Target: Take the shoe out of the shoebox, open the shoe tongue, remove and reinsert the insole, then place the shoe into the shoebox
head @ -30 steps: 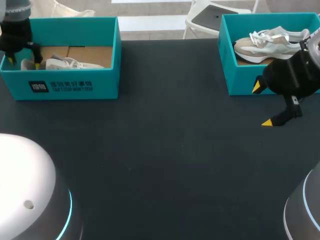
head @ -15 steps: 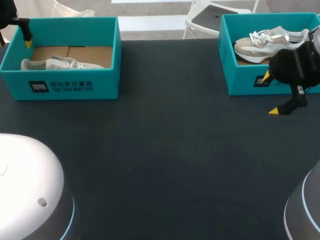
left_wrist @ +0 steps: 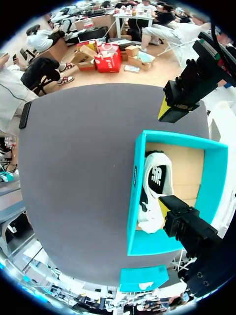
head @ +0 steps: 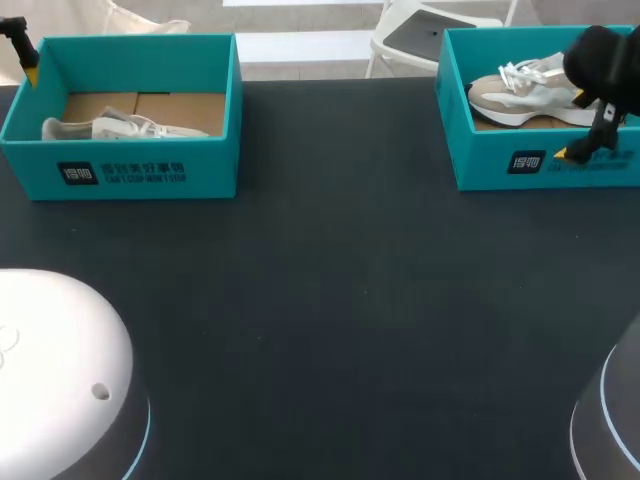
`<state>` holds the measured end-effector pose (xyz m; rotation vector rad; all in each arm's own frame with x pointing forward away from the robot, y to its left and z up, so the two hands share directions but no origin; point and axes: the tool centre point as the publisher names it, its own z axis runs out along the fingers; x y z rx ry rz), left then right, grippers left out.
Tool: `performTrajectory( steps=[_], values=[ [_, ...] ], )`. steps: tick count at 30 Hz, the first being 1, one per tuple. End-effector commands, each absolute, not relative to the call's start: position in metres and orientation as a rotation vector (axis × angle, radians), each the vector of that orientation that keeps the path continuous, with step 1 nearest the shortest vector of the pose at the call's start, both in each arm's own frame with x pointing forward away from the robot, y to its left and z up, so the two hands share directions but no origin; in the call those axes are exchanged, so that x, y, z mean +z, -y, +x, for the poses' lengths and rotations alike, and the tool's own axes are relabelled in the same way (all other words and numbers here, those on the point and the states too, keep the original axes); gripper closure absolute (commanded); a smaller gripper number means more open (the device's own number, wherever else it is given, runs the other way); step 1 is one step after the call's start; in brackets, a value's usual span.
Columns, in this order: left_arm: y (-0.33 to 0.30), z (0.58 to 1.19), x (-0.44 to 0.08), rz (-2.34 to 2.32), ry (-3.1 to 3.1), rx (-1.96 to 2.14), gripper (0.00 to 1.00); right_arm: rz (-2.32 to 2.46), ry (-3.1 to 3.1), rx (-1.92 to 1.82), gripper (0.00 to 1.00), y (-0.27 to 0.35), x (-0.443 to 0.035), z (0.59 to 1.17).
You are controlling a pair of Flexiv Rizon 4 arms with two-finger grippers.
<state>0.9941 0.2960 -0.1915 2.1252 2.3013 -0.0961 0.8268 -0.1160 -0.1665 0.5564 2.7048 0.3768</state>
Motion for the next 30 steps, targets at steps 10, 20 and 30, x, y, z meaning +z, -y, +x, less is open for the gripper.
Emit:
performTrajectory(
  steps=[10, 20, 30],
  values=[
    [-0.295, 0.992, -0.192, 2.124, -2.300, -0.087, 0.00, 0.628, -2.669, 0.352, 0.00, 0.109, -0.169, 0.823],
    [-0.295, 0.992, -0.192, 2.124, -2.300, -0.087, 0.00, 1.310, -2.340, 0.339, 0.00, 0.168, -0.165, 0.897],
    [-0.295, 0.992, -0.192, 2.124, -2.300, -0.087, 0.00, 1.618, -2.137, 0.331, 0.00, 0.240, -0.158, 0.960]
  ],
)
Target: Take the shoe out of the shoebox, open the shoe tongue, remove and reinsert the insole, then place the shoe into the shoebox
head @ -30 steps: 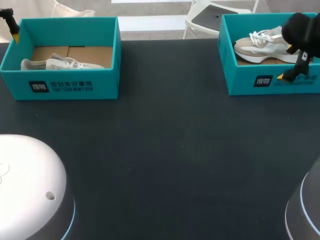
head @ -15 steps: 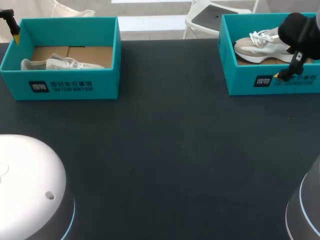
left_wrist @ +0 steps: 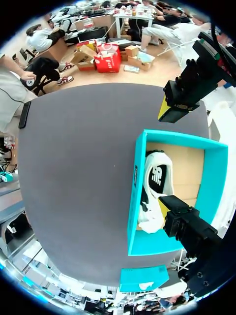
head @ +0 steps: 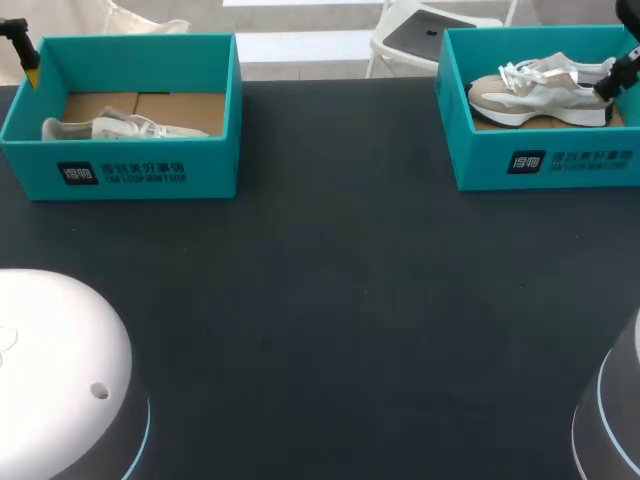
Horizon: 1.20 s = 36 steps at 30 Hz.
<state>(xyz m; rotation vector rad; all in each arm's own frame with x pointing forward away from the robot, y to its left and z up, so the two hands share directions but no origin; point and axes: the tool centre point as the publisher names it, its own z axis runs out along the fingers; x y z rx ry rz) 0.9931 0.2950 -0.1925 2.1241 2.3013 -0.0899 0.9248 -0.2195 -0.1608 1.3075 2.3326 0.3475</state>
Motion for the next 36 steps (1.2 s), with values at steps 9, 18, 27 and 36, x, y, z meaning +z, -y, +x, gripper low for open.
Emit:
performTrajectory(
  steps=[9, 18, 27, 36],
  values=[
    [-0.295, 0.992, -0.192, 2.124, -2.300, -0.087, 0.00, 1.745, -1.986, 0.363, 0.00, 0.262, -0.159, 0.976],
    [-0.295, 0.992, -0.192, 2.124, -2.300, -0.087, 0.00, 1.745, -1.986, 0.363, 0.00, 0.262, -0.159, 0.976],
    [-0.295, 0.992, -0.192, 2.124, -2.300, -0.087, 0.00, 1.761, -1.971, 0.392, 0.00, 0.276, -0.167, 1.019],
    [-0.295, 0.992, -0.192, 2.124, -2.300, -0.087, 0.00, 1.909, -1.951, 0.235, 0.00, 0.322, -0.179, 1.079]
  ],
)
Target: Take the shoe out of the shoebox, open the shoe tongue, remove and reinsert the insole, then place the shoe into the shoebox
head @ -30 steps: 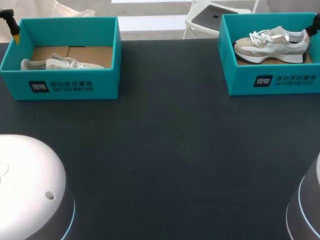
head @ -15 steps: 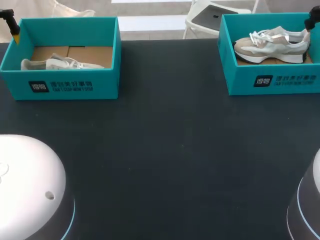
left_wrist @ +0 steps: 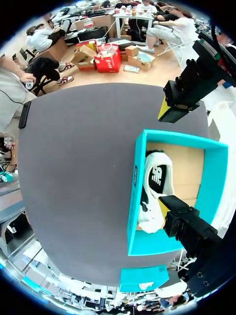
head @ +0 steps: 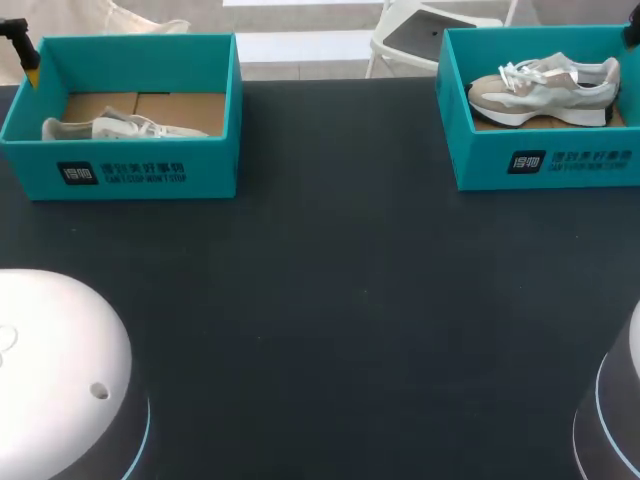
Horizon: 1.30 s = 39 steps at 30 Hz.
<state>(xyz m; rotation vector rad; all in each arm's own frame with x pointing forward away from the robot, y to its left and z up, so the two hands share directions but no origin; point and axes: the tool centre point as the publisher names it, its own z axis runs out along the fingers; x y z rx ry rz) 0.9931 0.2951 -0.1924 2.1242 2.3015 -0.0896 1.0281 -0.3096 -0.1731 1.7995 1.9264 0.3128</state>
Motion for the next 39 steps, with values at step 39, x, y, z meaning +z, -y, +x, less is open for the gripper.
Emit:
performTrajectory(
  steps=[39],
  values=[
    [-0.295, 0.992, -0.192, 2.124, -2.300, -0.087, 0.00, 2.261, -1.746, 0.071, 0.00, 0.325, -0.265, 1.143]
  ],
)
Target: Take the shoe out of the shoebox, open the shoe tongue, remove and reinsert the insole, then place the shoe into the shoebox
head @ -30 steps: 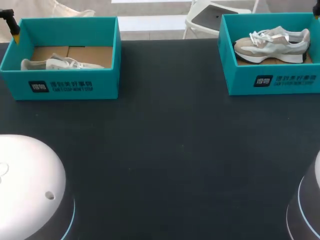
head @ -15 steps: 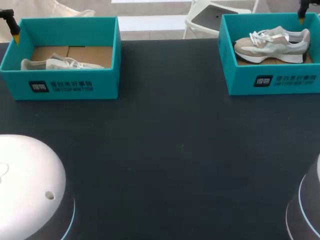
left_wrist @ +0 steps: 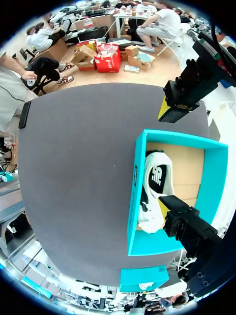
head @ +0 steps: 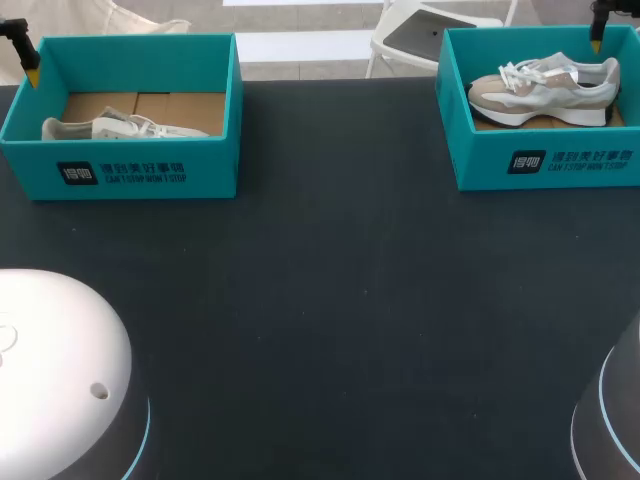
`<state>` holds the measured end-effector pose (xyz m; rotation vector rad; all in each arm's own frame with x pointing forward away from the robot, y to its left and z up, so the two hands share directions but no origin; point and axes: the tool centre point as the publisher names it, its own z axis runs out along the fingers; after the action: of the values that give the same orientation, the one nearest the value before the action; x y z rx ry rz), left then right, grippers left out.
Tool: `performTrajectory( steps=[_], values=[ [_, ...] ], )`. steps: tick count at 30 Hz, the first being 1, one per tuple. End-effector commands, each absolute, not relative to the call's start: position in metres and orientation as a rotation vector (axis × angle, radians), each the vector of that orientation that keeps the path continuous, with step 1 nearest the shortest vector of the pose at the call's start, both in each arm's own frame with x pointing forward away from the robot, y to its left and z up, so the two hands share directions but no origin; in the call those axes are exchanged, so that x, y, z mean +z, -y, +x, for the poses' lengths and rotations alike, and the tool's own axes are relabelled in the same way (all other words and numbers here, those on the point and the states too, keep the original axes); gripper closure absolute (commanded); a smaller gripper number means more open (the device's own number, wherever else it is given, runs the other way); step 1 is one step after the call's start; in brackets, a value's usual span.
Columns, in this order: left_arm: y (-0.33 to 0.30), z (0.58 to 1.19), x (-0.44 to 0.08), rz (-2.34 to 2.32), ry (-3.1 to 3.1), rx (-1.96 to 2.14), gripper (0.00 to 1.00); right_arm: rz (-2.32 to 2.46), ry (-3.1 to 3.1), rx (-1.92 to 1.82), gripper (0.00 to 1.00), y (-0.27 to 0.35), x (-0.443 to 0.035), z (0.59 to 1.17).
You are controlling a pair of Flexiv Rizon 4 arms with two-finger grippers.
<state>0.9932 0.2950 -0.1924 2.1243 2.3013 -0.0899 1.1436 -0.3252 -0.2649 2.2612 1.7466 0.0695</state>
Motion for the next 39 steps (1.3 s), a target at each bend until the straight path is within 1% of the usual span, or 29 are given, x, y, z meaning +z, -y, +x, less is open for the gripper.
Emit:
performTrajectory(
  steps=[1, 6, 12, 13, 14, 15, 17, 18, 21, 29, 39],
  values=[
    [-0.295, 0.992, -0.192, 2.124, -2.300, -0.087, 0.00, 2.261, -1.746, 0.071, 0.00, 0.325, -0.265, 1.143],
    [-0.295, 0.992, -0.192, 2.124, -2.300, -0.087, 0.00, 2.355, -1.686, 0.076, 0.00, 0.318, -0.279, 1.153],
    [-0.295, 0.992, -0.192, 2.124, -2.300, -0.087, 0.00, 2.352, -1.708, 0.042, 0.01, 0.311, -0.291, 1.164],
    [-0.295, 0.992, -0.192, 2.124, -2.300, -0.087, 0.00, 2.353, -1.704, 0.049, 0.11, 0.312, -0.293, 1.166],
    [-0.295, 0.992, -0.192, 2.124, -2.300, -0.087, 0.00, 2.356, -1.694, 0.032, 0.28, 0.314, -0.295, 1.166],
    [-0.295, 0.992, -0.192, 2.124, -2.300, -0.087, 0.00, 2.355, -1.702, 0.026, 0.41, 0.315, -0.297, 1.167],
    [-0.295, 0.992, -0.192, 2.124, -2.300, -0.087, 0.00, 2.354, -1.706, 0.024, 0.44, 0.318, -0.300, 1.169],
    [-0.295, 0.992, -0.192, 2.124, -2.300, -0.087, 0.00, 2.352, -1.711, 0.021, 0.49, 0.320, -0.301, 1.169],
    [-0.295, 0.992, -0.192, 2.124, -2.300, -0.087, 0.00, 2.345, -1.711, -0.006, 0.55, 0.326, -0.304, 1.169],
    [-0.295, 0.992, -0.192, 2.124, -2.300, -0.087, 0.00, 2.316, -1.747, -0.089, 0.52, 0.332, -0.317, 1.172],
    [-0.295, 0.992, -0.192, 2.124, -2.300, -0.087, 0.00, 2.328, -1.764, -0.174, 0.52, 0.336, -0.336, 1.168]
  ],
)
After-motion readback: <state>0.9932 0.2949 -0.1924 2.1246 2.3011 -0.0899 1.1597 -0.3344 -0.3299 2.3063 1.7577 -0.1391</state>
